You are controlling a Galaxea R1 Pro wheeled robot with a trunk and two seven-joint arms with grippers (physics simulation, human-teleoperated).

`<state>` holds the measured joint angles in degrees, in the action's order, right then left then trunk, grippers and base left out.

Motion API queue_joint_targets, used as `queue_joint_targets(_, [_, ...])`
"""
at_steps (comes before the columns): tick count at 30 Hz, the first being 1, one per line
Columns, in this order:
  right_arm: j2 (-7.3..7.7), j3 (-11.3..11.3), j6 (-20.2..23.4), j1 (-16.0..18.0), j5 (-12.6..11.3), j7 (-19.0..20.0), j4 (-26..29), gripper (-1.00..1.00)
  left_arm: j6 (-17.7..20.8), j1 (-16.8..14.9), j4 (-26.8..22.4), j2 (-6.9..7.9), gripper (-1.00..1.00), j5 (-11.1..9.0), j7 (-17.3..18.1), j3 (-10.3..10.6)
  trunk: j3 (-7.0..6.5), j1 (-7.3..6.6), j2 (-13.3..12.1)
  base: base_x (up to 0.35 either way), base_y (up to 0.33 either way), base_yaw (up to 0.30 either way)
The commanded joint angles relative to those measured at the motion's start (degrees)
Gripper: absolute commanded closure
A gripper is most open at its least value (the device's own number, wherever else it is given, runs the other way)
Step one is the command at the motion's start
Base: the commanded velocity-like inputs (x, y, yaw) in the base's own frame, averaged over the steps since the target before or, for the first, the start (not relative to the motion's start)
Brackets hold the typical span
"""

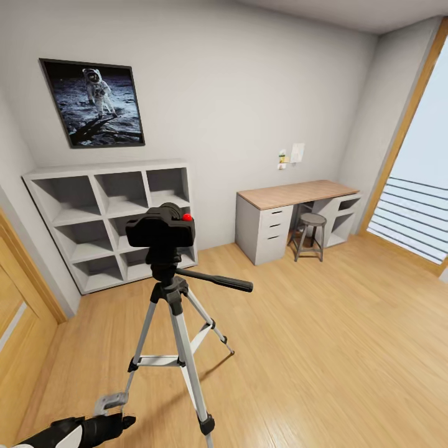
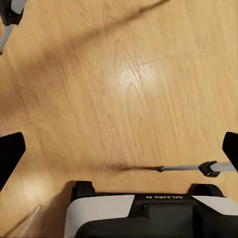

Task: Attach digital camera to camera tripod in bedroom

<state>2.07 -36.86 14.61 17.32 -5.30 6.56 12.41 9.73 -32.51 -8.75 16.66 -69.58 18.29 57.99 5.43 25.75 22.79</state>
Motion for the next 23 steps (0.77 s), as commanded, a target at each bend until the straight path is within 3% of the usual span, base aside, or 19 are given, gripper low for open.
queue_joint_targets(1, [0.08, -0.4, 0.4, 0.0, -0.5, 0.0, -0.3, -1.00, 0.3, 0.3, -0.1, -0.22, -1.00, -0.5, -0.6, 0.2, 0.13, 0.04, 0.1, 0.000, 0.000, 0.000])
queue_joint_targets(6, [0.12, -0.4, 0.4, -0.5, -0.3, 0.0, -3.9, -1.00, 0.2, 1.6, 0.0, -1.10, -1.00, -0.5, -2.8, 0.2, 0.13, 0.04, 0.1, 0.000, 0.000, 0.000])
queue_joint_targets(16, [-0.03, -0.5, 0.4, -3.6, -0.2, 0.0, -7.7, -1.00, 0.1, 4.1, 0.0, -1.91, -1.00, -0.5, -3.5, 0.2, 0.13, 0.04, 0.1, 0.000, 0.000, 0.000])
queue_joint_targets(19, [-0.08, -0.6, 0.4, -4.8, -0.2, 0.0, -8.1, -1.00, 0.1, 5.7, 0.0, -2.06, -1.00, -0.5, -3.6, 0.2, 0.13, 0.04, 0.1, 0.000, 0.000, 0.000])
queue_joint_targets(20, [-0.10, -0.5, 0.4, -5.7, -0.2, 0.0, -8.3, -1.00, 0.1, 8.5, 0.0, -2.17, -1.00, -0.5, -3.6, 0.2, 0.13, 0.04, 0.1, 0.000, 0.000, 0.000])
queue_joint_targets(23, [-0.15, -0.5, 0.4, -6.0, -0.2, 0.0, -8.3, -1.00, 0.1, 10.5, 0.0, -2.20, -1.00, -0.4, -3.6, 0.2, 0.13, 0.04, 0.1, 0.000, 0.000, 0.000])
